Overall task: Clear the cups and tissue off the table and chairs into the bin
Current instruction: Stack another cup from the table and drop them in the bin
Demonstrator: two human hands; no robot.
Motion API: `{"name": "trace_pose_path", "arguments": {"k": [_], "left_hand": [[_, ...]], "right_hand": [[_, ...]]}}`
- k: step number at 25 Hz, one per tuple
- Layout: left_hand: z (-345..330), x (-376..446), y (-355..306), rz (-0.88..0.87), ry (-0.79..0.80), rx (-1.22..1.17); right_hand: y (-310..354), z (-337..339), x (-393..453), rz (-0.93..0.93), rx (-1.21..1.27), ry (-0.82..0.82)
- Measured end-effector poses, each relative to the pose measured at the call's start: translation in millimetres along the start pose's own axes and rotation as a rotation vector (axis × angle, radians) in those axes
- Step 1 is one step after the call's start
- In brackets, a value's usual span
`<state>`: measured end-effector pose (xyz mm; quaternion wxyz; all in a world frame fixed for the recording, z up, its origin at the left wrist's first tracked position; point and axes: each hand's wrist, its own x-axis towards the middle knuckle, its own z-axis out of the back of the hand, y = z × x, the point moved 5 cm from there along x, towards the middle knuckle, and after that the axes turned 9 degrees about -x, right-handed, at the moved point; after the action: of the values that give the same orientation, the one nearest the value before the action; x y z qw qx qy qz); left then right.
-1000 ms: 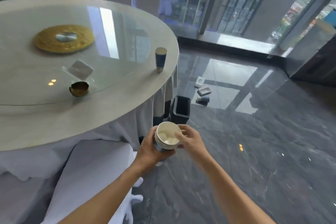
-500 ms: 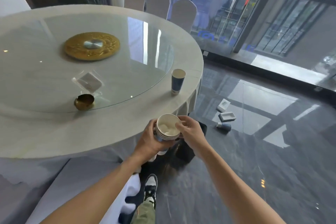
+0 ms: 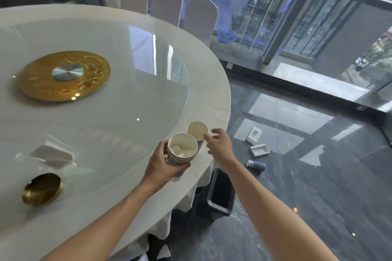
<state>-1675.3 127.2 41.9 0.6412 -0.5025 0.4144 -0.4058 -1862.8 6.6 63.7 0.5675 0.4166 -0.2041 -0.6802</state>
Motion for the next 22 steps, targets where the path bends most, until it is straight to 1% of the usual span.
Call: {"name": "trace_pose_path", "arguments": {"k": [3,5,6,8,13,15,17,19,22], "left_hand": [[6.3,31.4,4.1,0.008,-0.031,0.019],[4.6,43.6,8.8,0.033,-0.047,0.023],[2.8,47.6,11.9,0.044,-0.051,0.029],[-2.4,55.6,16.3,0.065,-0.042,0.048],[-33.0,86.8,5.1,0.06,0.0,0.057],[-51.2,92.6,-7.9,0.034,-0.01,0.02],[-62.9,96.0,-23.7,0.01,-0.044,-0.043],[-76.6,100.9,-46.6,-0.032,-0.049,-0.109],[-99.9,110.5,-85.3,-0.121,-0.008,-0.22]], "right_hand": [[3.2,-16.6,49.3,-0.059,-0.204,0.049],[7.4,-19.3,67.3,-0.026,-0.399,0.081],[6.0,-18.1,73.7,-0.01,-0.447,0.082],[1.4,-6.3,84.2,-0.011,-0.423,0.038],[12.8,69.7,106.1,0.001,-0.189,-0.2],[10.2,105.3,110.4,0.003,-0.177,-0.297],[-0.4,130.2,108.0,-0.007,-0.231,-0.361],[-16.9,142.3,101.6,-0.034,-0.317,-0.341],[-38.8,135.7,87.9,-0.069,-0.398,-0.205]]}}
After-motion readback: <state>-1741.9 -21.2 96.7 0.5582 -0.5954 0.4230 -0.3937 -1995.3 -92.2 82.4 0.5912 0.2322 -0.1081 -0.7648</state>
